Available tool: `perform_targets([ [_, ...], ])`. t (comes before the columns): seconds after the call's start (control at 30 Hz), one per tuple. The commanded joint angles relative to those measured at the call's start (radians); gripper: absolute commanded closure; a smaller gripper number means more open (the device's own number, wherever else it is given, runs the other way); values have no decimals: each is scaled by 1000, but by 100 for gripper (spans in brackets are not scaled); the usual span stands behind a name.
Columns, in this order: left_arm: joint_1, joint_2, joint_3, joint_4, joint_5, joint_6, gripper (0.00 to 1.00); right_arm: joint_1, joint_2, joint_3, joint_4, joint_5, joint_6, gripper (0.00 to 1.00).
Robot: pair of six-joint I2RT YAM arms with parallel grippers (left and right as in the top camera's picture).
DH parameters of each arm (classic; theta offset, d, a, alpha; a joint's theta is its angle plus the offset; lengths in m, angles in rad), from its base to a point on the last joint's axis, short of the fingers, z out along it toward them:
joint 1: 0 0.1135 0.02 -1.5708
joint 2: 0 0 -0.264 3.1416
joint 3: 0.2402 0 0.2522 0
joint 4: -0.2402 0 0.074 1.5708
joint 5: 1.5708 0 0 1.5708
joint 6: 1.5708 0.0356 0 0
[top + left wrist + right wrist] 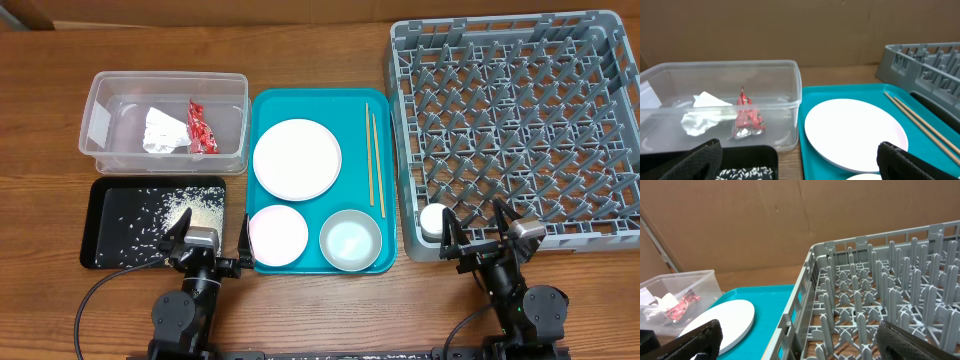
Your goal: Sort waste into correct bins and load items into the dishwasher
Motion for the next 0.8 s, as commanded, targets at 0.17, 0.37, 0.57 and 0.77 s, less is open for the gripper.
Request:
perform_targets([
  [0.17,8,-5,-3,0,8,-18,0,-3,-12,-11,5,-1,-4,0],
  [0.37,8,-5,-3,0,8,-18,0,-2,-12,-11,5,-44,43,0],
  [0.57,8,-5,-3,1,8,-18,0,2,-11,-4,20,-344,267,0],
  [0.77,8,-5,-3,0,8,-18,0,2,2,217,-175,-341,211,0],
])
